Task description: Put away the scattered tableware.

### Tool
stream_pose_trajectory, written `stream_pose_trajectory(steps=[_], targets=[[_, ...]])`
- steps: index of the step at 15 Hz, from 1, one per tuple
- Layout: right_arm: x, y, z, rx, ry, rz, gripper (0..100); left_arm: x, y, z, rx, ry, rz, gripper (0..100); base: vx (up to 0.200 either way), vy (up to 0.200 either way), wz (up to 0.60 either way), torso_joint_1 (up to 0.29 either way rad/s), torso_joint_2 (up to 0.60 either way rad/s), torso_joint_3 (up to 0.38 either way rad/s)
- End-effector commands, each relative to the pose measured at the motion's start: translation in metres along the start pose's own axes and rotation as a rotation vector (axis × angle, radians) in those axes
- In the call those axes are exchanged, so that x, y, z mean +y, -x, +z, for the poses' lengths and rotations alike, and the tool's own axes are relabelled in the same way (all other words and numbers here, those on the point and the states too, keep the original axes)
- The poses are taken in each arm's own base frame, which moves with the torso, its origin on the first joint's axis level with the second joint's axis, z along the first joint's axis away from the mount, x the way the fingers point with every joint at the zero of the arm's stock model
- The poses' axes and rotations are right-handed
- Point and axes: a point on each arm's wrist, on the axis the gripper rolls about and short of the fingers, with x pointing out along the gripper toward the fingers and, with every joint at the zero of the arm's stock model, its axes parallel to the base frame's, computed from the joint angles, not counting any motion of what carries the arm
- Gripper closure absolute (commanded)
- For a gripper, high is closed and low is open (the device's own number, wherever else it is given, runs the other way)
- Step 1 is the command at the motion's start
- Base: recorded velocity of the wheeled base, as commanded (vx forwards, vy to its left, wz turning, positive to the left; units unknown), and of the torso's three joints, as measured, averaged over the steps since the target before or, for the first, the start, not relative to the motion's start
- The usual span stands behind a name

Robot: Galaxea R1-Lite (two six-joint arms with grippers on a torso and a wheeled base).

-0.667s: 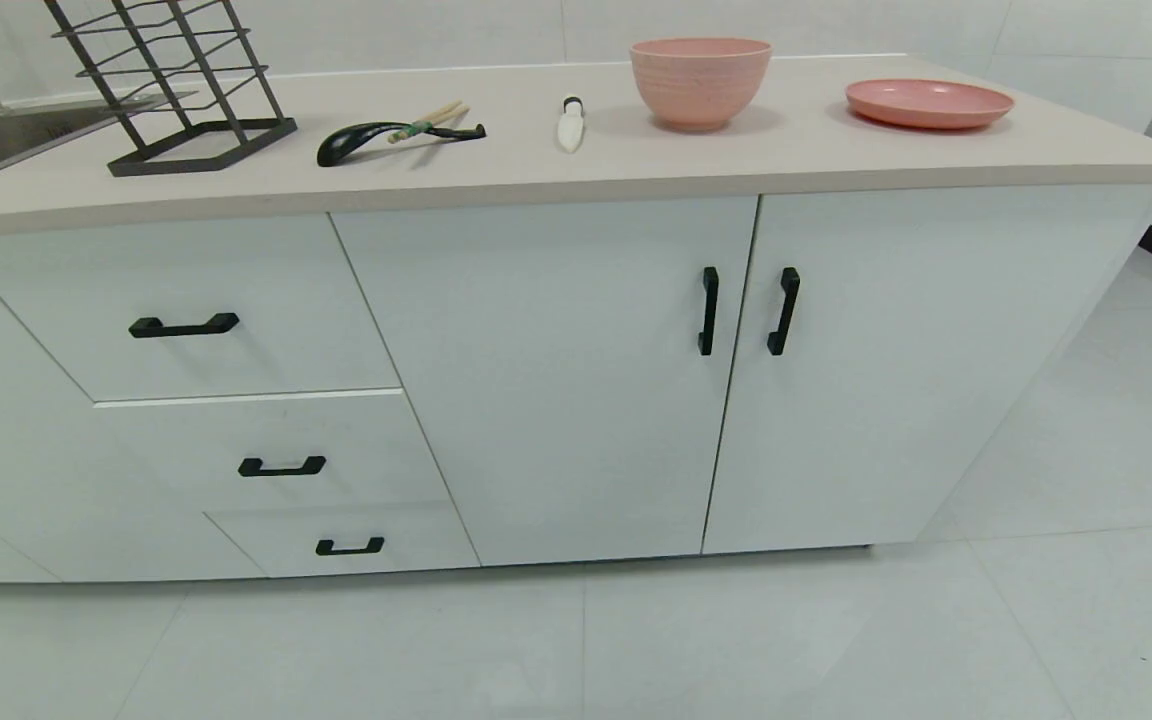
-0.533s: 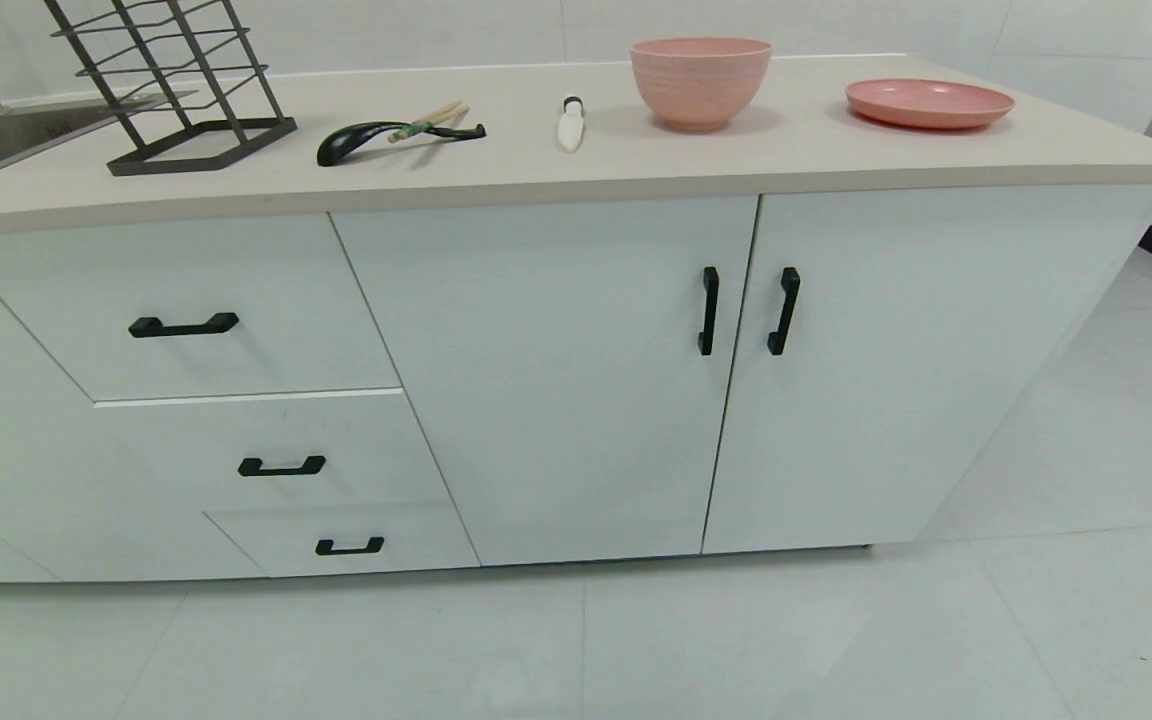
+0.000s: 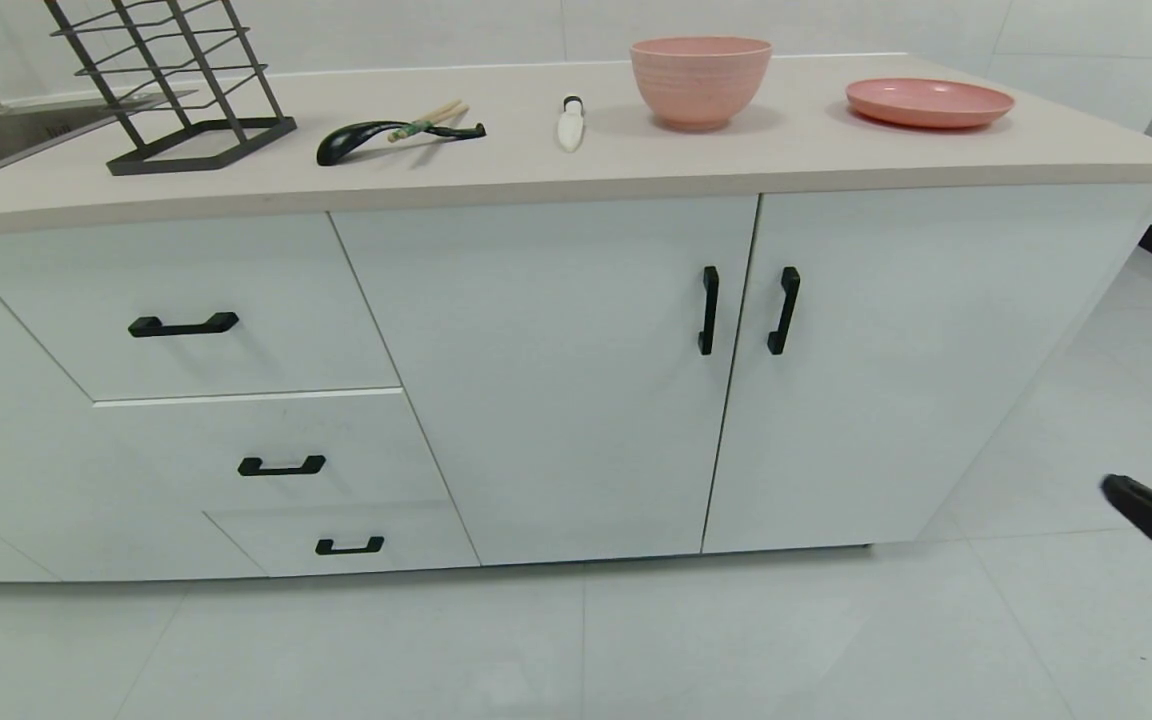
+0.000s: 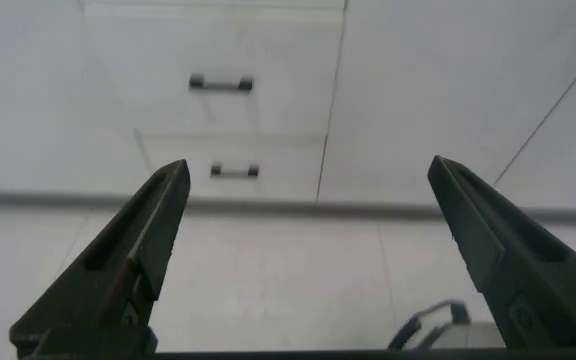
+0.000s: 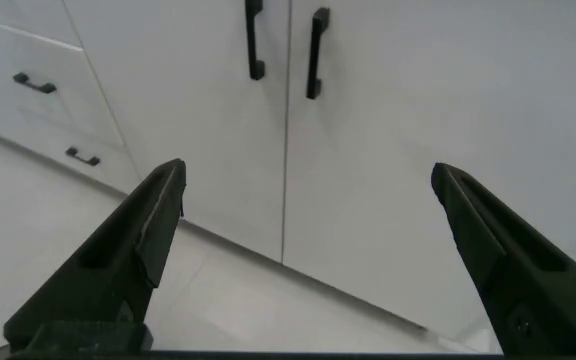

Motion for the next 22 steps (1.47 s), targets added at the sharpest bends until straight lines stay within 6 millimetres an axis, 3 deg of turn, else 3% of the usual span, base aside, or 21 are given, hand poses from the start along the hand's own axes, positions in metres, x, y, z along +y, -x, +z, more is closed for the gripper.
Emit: stream_pose_trajectory(steps=[1, 2, 5, 7, 9, 11, 13, 16, 18, 20, 22], targets=[[-0.019, -0.076, -0.041, 0.098, -0.025, 0.138, 0, -0.002, 0.002, 0.016, -0.129, -0.005, -0.049, 0, 0.000, 0.000, 0.00, 0.000, 0.00, 0.000], [-0.024, -0.089, -0.039, 0.083, -0.011, 0.143, 0, -0.004, 0.005, 0.039, -0.278, -0.009, -0.100, 0, 0.000, 0.000, 0.00, 0.000, 0.00, 0.000], [-0.032, -0.118, -0.042, 0.087, -0.009, 0.148, 0, -0.011, -0.018, 0.083, -0.166, 0.011, -0.277, 0, 0.000, 0.000, 0.00, 0.000, 0.00, 0.000], [-0.039, -0.142, -0.045, 0.063, 0.000, 0.181, 0, -0.021, -0.054, 0.113, -0.084, -0.088, -0.450, 0, 0.000, 0.000, 0.00, 0.000, 0.00, 0.000], [-0.045, -0.164, -0.055, 0.045, 0.005, 0.188, 0, -0.035, -0.096, 0.126, -0.091, -0.227, -0.645, 0, 0.000, 0.000, 0.00, 0.000, 0.00, 0.000], [-0.046, -0.173, -0.063, 0.034, 0.011, 0.240, 0, -0.044, -0.130, 0.132, -0.132, -0.284, -0.707, 0, 0.000, 0.000, 0.00, 0.000, 0.00, 0.000], [-0.047, -0.181, -0.066, -0.003, 0.048, 0.282, 0, -0.051, -0.157, 0.133, -0.125, -0.282, -0.751, 0, 0.000, 0.000, 0.00, 0.000, 0.00, 0.000], [-0.048, -0.190, -0.073, -0.049, 0.081, 0.369, 0, -0.072, -0.200, 0.117, -0.070, -0.264, -0.926, 0, 0.000, 0.000, 0.00, 0.000, 0.00, 0.000], [-0.048, -0.198, -0.062, -0.105, 0.126, 0.386, 0, -0.097, -0.224, 0.094, -0.053, -0.241, -1.142, 0, 0.000, 0.000, 0.00, 0.000, 0.00, 0.000], [-0.047, -0.200, -0.063, -0.107, 0.128, 0.401, 0, -0.126, -0.247, 0.078, -0.127, -0.244, -1.301, 0, 0.000, 0.000, 0.00, 0.000, 0.00, 0.000], [-0.046, -0.198, -0.061, -0.111, 0.129, 0.403, 0, -0.161, -0.248, 0.063, -0.187, -0.214, -1.446, 0, 0.000, 0.000, 0.00, 0.000, 0.00, 0.000]])
